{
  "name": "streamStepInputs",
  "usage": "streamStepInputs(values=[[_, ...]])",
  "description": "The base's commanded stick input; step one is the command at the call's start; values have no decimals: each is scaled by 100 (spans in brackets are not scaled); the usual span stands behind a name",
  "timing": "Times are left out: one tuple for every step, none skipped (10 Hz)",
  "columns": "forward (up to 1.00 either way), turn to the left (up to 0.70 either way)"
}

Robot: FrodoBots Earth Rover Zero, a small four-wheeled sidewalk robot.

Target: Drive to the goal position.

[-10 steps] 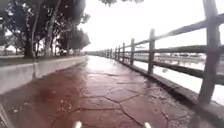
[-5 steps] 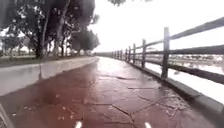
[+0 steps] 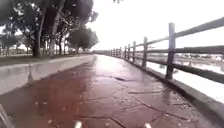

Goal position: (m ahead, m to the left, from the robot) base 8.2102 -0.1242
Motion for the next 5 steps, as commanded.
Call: streamStepInputs(values=[[50,2],[50,4],[50,50],[50,50],[50,50]])
